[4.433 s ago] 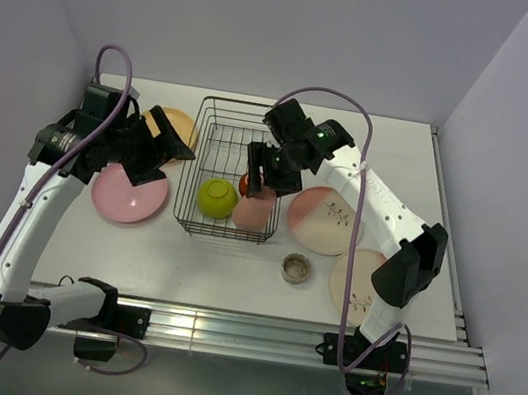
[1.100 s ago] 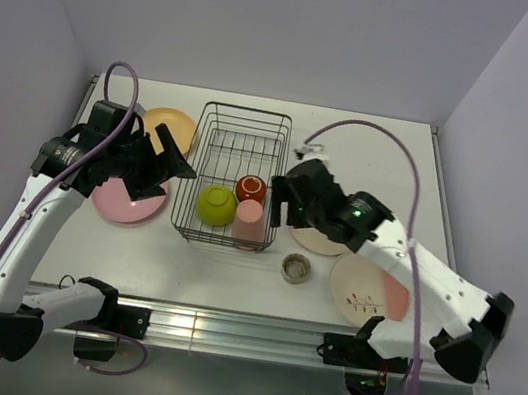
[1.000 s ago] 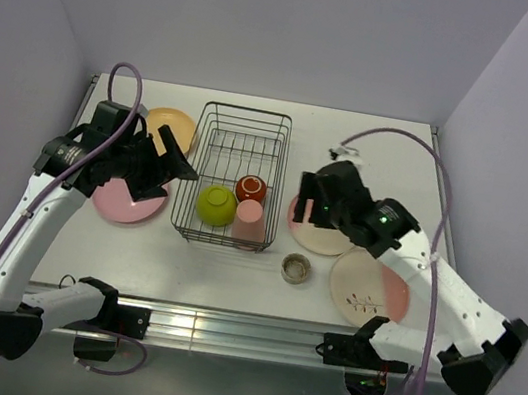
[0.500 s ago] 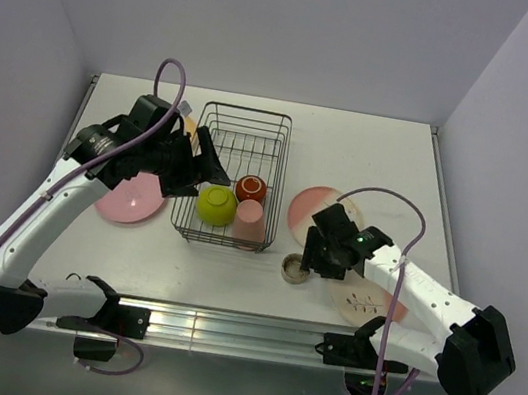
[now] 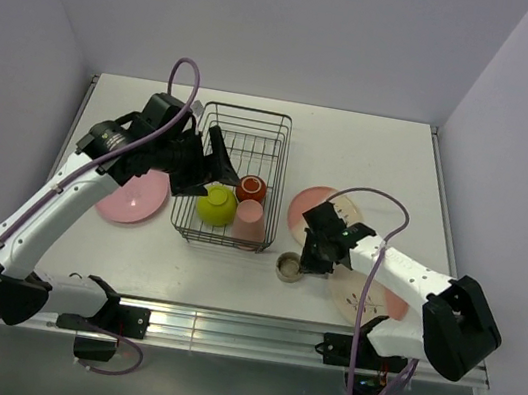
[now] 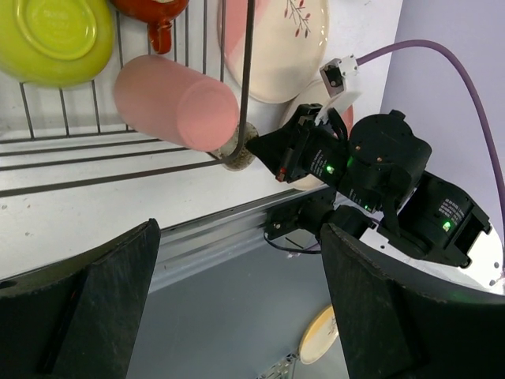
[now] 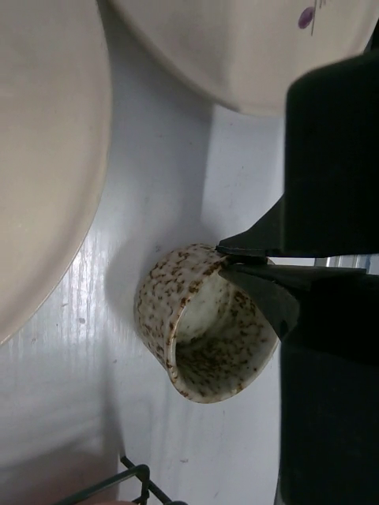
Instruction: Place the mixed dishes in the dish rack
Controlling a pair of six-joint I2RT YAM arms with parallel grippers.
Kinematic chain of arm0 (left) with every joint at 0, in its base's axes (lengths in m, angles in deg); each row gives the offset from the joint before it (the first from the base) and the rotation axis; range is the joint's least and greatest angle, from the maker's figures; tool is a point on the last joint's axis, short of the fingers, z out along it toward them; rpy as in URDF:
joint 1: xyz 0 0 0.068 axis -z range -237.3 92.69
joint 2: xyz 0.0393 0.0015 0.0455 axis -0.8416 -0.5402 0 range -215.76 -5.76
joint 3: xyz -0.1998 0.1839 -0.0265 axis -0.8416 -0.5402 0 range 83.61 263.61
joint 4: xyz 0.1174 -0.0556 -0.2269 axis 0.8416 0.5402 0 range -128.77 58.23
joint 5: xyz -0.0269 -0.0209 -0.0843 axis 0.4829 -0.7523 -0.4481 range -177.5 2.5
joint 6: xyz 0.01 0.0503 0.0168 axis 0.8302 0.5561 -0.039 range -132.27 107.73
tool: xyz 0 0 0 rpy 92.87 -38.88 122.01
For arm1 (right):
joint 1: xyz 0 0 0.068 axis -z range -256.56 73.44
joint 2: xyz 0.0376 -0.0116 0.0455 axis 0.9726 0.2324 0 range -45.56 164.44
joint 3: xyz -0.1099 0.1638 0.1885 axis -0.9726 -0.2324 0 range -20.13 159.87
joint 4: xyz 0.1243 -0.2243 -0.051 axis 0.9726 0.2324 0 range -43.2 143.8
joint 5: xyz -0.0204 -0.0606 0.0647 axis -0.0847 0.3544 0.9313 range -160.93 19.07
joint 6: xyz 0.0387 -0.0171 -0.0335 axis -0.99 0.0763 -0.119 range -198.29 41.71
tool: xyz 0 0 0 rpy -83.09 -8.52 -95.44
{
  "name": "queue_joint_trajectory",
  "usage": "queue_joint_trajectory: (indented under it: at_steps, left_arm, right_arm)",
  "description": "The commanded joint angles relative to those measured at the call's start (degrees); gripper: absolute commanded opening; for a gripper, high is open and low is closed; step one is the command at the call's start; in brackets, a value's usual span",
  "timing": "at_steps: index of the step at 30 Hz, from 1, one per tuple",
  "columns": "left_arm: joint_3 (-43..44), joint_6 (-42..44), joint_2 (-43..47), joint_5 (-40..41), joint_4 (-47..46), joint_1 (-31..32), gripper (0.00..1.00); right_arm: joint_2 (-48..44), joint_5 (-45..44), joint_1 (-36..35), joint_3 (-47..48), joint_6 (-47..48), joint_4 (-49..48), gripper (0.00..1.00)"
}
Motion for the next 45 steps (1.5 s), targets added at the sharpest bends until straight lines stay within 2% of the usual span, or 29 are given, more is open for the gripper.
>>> queue_joint_trajectory:
  at_steps: [1,4,8,10,11,13,14,15,18,19,21,22,23,24,25,28,34,41,45]
  left_arm:
    - [3.34,2.73,-0.35,-2.05,-2.95,0.38,0.91]
    - [4.05,3.88,-0.53,-4.77,-5.14,0.38,0.97]
    - [3.53,4.85,-0.97,-10.92,-9.97,0.30,0.98]
    - [2.73,3.54,-1.41,-16.96,-15.06,0.30,0.98]
    - [1.77,2.66,-1.58,-18.82,-16.99,0.38,0.98]
    - [1.15,-1.88,-2.02,-21.12,-21.66,0.30,0.98]
    - [0.89,-3.92,-2.28,-23.30,-22.98,0.21,0.98]
    - [0.88,-9.24,-2.98,-24.37,-24.99,0.21,0.97]
    - [-0.16,-19.63,-3.52,-27.71,-27.90,0.30,0.95]
    - [-3.74,-28.28,-2.47,-28.59,-34.70,0.21,0.94]
    - [-8.58,-38.34,-0.71,-31.39,-43.77,0.21,0.93]
    - [-13.39,-48.31,0.95,-31.93,-48.43,0.30,0.93]
    - [-15.44,-52.67,1.57,-32.11,-56.83,0.21,0.93]
    - [-16.77,-58.89,2.28,-32.81,-59.27,0.30,0.94]
    - [-17.57,-60.43,2.46,-32.99,-60.33,0.30,0.94]
    - [-16.61,-61.24,2.64,-32.56,-55.69,0.30,0.98]
    - [-22.57,-72.30,5.89,-30.01,-63.94,0.65,0.99]
    - [-20.30,-72.49,4.40,-31.76,-63.33,0.91,0.99]
    - [-20.47,-72.40,3.69,-32.11,-63.33,1.00,0.99]
  right_arm:
    - [-2.11,-4.51,0.30,3.22,-0.68,4.51,0.00]
    - [-7.72,-6.71,1.35,5.77,-0.69,9.18,0.00]
    - [-14.59,-6.10,4.77,14.99,1.15,16.93,0.00]
    - [-16.44,-0.24,7.67,20.42,3.88,17.72,0.00]
    - [-16.71,3.79,11.25,22.11,4.67,17.46,0.00]
    - [-16.98,16.62,15.22,25.53,5.73,16.33,0.00]
    - [-16.98,21.89,18.89,26.08,5.73,13.71,0.00]
    - [-16.89,30.99,20.50,26.34,4.60,12.20,0.00]
    - [-17.94,43.00,24.19,23.28,-0.48,-0.96,0.00]
    - [-18.73,46.51,24.47,21.36,-1.99,-7.96,0.00]
    - [-19.43,49.70,24.47,19.41,-4.97,-15.81,0.00]
    - [-19.79,50.84,24.47,18.27,-5.34,-20.46,0.00]
    - [-19.96,51.29,24.47,17.83,-5.78,-22.68,0.00]
    - [-20.14,51.38,24.47,17.30,-6.74,-24.79,0.00]
    - [-20.40,51.47,24.47,16.51,-6.92,-28.12,0.00]
    - [-21.02,52.61,24.38,14.67,-9.82,-35.94,0.00]
    - [-19.88,55.34,24.38,11.59,-13.60,-46.32,0.00]
    - [-16.89,57.18,23.94,9.30,-21.42,-61.18,0.00]
    - [-14.70,57.62,22.19,10.87,-24.33,-65.59,0.00]
